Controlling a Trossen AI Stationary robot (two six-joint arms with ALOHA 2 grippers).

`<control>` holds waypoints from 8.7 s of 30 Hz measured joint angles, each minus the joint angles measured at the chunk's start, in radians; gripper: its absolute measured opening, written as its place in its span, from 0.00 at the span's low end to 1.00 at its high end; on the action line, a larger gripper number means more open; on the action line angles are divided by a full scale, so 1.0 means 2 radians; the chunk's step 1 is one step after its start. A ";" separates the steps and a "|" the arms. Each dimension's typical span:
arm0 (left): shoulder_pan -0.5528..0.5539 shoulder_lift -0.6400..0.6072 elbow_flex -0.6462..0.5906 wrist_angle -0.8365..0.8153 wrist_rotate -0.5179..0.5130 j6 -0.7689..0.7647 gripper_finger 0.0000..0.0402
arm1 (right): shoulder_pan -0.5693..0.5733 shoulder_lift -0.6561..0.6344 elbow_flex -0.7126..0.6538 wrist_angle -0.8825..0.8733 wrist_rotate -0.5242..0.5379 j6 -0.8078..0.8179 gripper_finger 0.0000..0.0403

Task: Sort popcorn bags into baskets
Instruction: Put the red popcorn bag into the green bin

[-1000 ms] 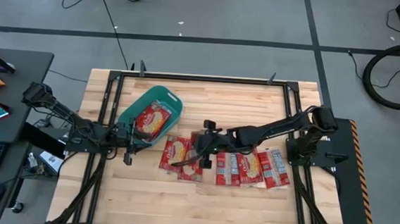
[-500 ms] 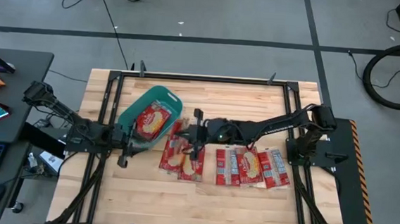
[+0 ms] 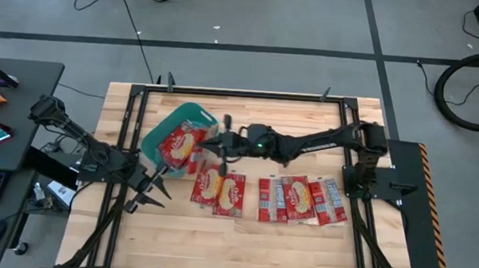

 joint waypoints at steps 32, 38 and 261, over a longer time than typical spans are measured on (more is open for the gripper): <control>0.000 0.008 0.001 -0.049 0.036 -0.037 0.35 | -0.030 0.243 0.308 -0.142 0.130 0.057 0.01; 0.001 0.008 0.001 -0.049 0.035 -0.037 0.35 | -0.032 0.243 0.308 -0.203 0.130 0.072 0.12; -0.065 0.355 0.164 -0.105 -0.169 -0.168 0.35 | 0.079 0.110 0.138 -0.627 0.152 -0.028 0.59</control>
